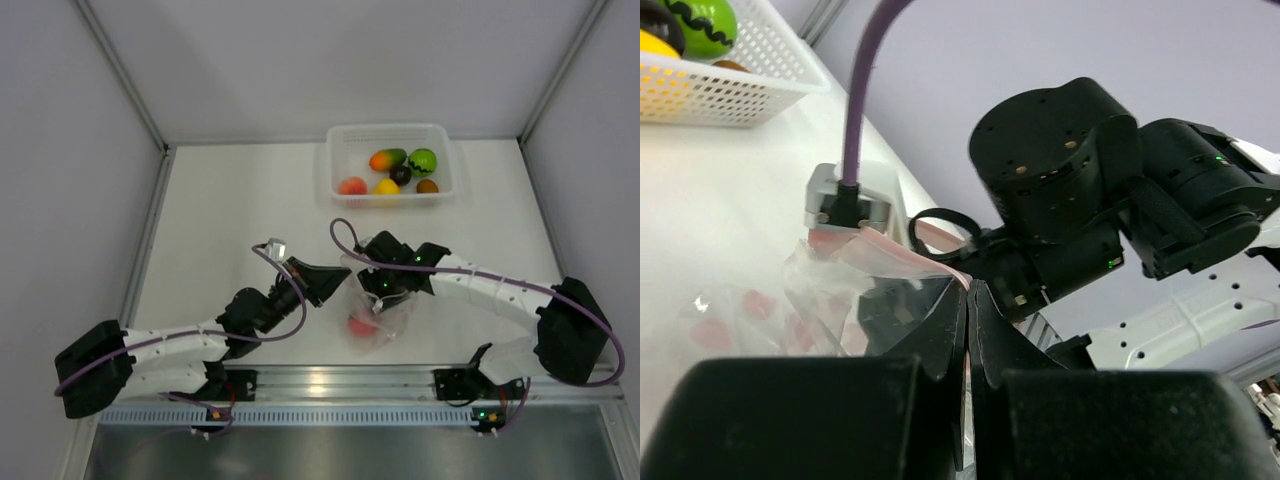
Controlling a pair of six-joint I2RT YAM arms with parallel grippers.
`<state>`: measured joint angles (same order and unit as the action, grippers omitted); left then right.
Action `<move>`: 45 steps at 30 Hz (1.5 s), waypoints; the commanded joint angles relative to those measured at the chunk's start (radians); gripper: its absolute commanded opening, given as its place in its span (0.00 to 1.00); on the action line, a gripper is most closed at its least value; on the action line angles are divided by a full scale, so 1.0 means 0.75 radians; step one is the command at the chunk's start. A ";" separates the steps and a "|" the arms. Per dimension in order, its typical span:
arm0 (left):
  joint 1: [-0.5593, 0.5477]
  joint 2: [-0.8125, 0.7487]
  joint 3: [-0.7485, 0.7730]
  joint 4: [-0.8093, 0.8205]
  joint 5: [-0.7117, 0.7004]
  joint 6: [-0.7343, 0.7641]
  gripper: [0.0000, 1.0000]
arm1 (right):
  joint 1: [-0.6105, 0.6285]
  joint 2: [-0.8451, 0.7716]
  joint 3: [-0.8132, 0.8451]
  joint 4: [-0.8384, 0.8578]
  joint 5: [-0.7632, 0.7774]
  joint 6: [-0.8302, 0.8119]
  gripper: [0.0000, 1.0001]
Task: Open the zip-top bag and remove the fake food
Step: Adjust the zipper food storage bag at the center of the board.
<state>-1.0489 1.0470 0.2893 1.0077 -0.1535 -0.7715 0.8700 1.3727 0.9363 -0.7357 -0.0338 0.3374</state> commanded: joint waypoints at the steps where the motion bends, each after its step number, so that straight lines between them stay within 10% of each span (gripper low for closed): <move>1: -0.017 -0.024 -0.038 0.055 -0.057 -0.002 0.00 | 0.022 -0.081 -0.037 0.050 -0.108 -0.031 0.39; 34: -0.064 -0.048 -0.058 0.053 -0.178 0.129 0.00 | 0.178 -0.020 -0.164 0.361 -0.395 0.123 0.63; 45: -0.066 -0.069 -0.059 0.055 -0.211 0.180 0.00 | 0.200 -0.012 -0.154 0.470 -0.318 0.274 0.49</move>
<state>-1.0988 1.0100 0.2401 1.0069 -0.2817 -0.6754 1.0016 1.3750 0.8051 -0.4198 -0.3367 0.5034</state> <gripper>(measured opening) 0.020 0.515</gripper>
